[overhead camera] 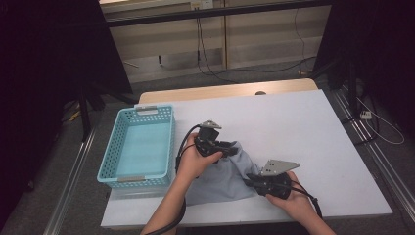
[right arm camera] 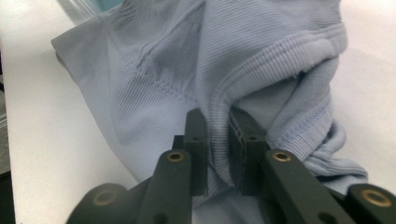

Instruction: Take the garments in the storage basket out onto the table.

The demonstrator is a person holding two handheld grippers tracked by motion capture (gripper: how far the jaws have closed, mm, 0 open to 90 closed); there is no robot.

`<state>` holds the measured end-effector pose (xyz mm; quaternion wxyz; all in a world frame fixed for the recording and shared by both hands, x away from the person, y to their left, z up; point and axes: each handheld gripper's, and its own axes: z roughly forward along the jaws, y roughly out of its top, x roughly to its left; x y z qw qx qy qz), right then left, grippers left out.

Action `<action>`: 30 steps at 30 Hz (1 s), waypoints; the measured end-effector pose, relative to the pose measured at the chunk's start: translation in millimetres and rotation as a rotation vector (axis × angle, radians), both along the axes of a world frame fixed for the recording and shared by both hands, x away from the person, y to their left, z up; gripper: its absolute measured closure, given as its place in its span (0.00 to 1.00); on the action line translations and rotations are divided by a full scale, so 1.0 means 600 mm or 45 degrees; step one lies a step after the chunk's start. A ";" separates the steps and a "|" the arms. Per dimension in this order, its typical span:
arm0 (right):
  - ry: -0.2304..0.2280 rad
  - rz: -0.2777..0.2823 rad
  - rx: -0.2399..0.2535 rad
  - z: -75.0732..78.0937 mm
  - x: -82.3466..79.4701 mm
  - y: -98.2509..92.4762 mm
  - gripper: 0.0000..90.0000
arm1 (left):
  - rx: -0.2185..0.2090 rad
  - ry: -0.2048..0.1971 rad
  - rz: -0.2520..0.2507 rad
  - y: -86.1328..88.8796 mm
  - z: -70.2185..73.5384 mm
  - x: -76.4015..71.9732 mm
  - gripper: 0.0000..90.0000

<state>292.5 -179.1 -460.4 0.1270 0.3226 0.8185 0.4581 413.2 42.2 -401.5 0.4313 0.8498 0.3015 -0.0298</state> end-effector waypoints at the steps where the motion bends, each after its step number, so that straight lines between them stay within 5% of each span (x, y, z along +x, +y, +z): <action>1: 0.004 -0.002 0.001 0.001 0.001 -0.001 0.85 | 0.009 -0.002 -0.008 0.000 0.001 -0.002 0.73; 5: 0.019 -0.053 -0.019 0.010 0.007 -0.014 0.64 | 0.046 0.012 -0.022 0.006 -0.001 -0.007 0.80; 7: 0.022 -0.086 -0.015 0.013 0.009 -0.019 0.62 | 0.034 0.026 -0.025 0.012 -0.005 -0.009 0.81; 9: 0.033 -0.131 0.064 0.027 0.018 -0.039 0.54 | 0.035 0.037 -0.027 0.018 -0.005 -0.014 0.83; 14: 0.035 -0.204 0.123 0.047 0.033 -0.062 0.41 | 0.059 0.038 -0.033 0.023 -0.009 -0.028 0.87; 30: 0.065 -0.138 0.171 0.063 0.057 -0.042 0.24 | 0.116 0.077 -0.002 0.035 -0.037 -0.043 0.95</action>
